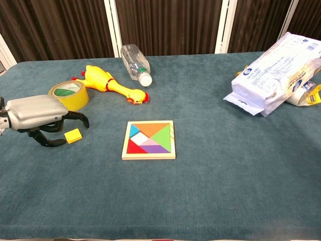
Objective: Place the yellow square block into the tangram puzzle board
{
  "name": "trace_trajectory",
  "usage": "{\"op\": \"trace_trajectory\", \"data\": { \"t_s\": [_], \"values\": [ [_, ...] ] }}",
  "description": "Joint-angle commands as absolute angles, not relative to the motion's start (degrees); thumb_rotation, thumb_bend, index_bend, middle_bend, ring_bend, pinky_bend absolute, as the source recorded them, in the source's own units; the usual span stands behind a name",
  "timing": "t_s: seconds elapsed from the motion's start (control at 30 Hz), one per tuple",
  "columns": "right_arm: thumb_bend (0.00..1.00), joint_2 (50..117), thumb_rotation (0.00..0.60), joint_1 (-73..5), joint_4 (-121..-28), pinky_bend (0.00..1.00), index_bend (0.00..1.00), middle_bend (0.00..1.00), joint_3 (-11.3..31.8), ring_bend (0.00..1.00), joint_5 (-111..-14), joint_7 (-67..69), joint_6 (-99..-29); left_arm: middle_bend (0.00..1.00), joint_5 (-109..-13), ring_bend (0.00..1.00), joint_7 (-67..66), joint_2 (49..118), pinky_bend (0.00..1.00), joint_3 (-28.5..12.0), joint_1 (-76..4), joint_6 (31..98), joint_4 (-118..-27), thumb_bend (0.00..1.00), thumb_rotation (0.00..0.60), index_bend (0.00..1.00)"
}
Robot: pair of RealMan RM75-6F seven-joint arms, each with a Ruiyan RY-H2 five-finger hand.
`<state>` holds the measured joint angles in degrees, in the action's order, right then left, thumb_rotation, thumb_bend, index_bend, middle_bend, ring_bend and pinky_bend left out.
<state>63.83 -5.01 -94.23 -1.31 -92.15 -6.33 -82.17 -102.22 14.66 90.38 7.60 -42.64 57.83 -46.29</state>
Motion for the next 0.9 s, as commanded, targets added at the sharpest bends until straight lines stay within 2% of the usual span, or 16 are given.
{"op": "trace_trajectory", "data": {
  "t_s": [0.03,0.4,0.9],
  "values": [
    [0.16,63.8,0.600,-5.0,-94.2,0.00,0.00,0.00,-1.3,0.00,-92.2,-6.3,-82.3,1.00,-102.0,1.00,14.5,90.5,1.00,7.8,-42.7,57.6,-46.2,0.36,0.600,0.28],
    [0.16,63.8,0.600,-4.9,-94.3,0.00,0.00,0.00,-1.3,0.00,-92.2,-6.1,-82.3,1.00,-101.0,1.00,14.0,91.0,1.00,8.5,-43.1,56.9,-45.8,0.36,0.600,0.30],
    [0.16,63.7,0.600,-5.0,-94.2,0.00,0.00,0.00,-1.4,0.00,-92.3,-6.1,-82.2,1.00,-100.2,1.00,14.5,91.8,1.00,9.0,-43.4,56.9,-44.7,0.35,0.600,0.52]
  ]
}}
